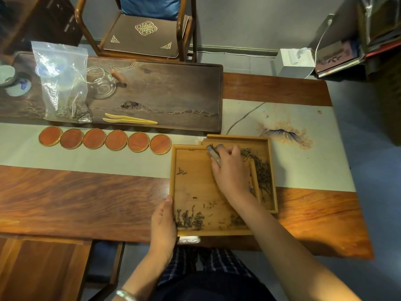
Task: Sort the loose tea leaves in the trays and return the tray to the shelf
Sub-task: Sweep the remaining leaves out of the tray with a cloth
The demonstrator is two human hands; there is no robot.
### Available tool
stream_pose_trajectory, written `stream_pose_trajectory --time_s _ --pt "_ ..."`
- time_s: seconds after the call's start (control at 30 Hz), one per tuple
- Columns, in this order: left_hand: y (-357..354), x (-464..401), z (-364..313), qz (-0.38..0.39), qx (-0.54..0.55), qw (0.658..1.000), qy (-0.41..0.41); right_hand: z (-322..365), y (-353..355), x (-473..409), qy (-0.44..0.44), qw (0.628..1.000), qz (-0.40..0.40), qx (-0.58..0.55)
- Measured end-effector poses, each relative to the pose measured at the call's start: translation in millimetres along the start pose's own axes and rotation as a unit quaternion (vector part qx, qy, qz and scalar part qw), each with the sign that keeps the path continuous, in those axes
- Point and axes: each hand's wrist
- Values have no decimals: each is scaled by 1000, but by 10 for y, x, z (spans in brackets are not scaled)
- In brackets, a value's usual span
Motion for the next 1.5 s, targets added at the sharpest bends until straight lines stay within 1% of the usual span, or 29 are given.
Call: stream_pose_trajectory --time_s 0.13,0.3,0.5,0.6,0.83,0.93,1.03,1.1,1.17,1.27,1.4,1.5 --pt "-34 -4 -9 -2 1 1000 2 317 -20 29 75 997 1 -33" --pt "-44 21 -11 2 9 1000 -5 594 -135 19 116 993 27 -17" --pt "-6 47 18 -9 3 1000 4 452 -186 9 78 997 28 8" --pt "17 65 36 -2 6 1000 7 294 -156 15 54 998 22 14" --pt "73 40 77 1 -12 1000 -6 -112 -34 35 -9 999 -26 24" --pt "77 12 90 8 -8 1000 -8 -143 30 33 -22 999 -34 12" --pt "50 17 70 19 5 1000 -18 33 56 103 38 998 -25 -35" --pt "32 29 52 26 13 999 -20 202 25 187 90 994 -3 -56" --pt "16 30 31 31 24 999 -19 344 -40 268 124 990 24 -59" --pt "-20 23 9 31 31 999 -26 419 -144 335 136 988 56 -48" --pt "0 12 6 24 18 999 -31 376 -173 345 137 988 62 -37" --pt "14 12 0 21 1 999 -44 306 -118 389 159 983 89 -35"
Point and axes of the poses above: each hand's wrist, its own x-axis away from the middle knuckle, its own y-axis out of the back of the hand, z = x × y, and after that the axes turned 6 degrees about -y, right-handed
